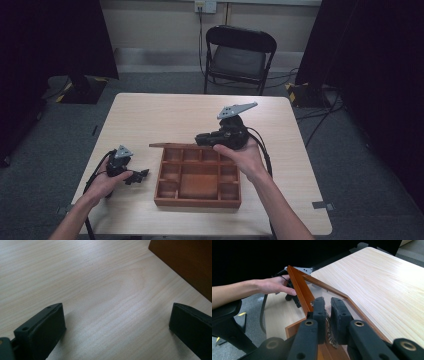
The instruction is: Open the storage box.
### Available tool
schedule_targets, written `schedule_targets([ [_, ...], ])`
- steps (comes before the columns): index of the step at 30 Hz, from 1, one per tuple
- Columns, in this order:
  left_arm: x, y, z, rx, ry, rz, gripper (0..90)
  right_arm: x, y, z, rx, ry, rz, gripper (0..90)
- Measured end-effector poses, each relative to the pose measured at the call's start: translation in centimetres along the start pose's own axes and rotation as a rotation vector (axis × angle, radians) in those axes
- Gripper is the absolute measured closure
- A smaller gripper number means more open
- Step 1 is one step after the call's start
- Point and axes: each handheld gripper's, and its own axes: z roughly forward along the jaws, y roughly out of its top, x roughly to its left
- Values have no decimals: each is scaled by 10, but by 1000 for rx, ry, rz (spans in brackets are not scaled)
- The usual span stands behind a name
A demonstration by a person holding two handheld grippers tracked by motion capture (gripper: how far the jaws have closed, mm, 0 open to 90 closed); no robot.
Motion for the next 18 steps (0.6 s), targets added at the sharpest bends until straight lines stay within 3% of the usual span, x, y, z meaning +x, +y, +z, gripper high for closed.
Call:
schedule_targets([
  [18,0,0,0,0,0,0,0,0,0,0,0,2,-4,825],
])
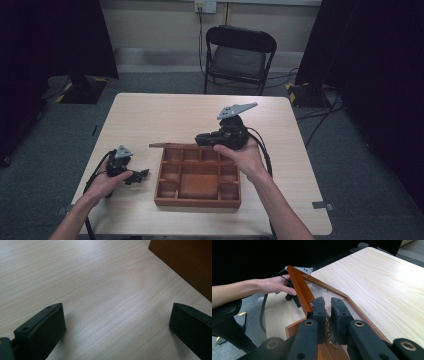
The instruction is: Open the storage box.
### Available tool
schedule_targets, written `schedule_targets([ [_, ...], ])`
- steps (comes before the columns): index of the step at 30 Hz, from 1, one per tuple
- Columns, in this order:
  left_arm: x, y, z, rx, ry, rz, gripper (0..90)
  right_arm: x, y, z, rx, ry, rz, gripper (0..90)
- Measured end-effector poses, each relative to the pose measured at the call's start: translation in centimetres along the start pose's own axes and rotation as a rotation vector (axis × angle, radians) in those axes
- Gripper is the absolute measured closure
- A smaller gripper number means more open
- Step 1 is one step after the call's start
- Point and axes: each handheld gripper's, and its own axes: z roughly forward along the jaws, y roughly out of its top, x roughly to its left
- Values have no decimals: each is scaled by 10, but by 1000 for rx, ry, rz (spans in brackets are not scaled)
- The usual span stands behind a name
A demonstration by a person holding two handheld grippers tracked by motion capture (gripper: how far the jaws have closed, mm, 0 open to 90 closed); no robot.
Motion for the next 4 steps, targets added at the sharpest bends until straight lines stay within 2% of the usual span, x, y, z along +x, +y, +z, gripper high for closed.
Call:
schedule_targets([
  [4,0,0,0,0,0,0,0,0,0,0,0,0,2,825],
])
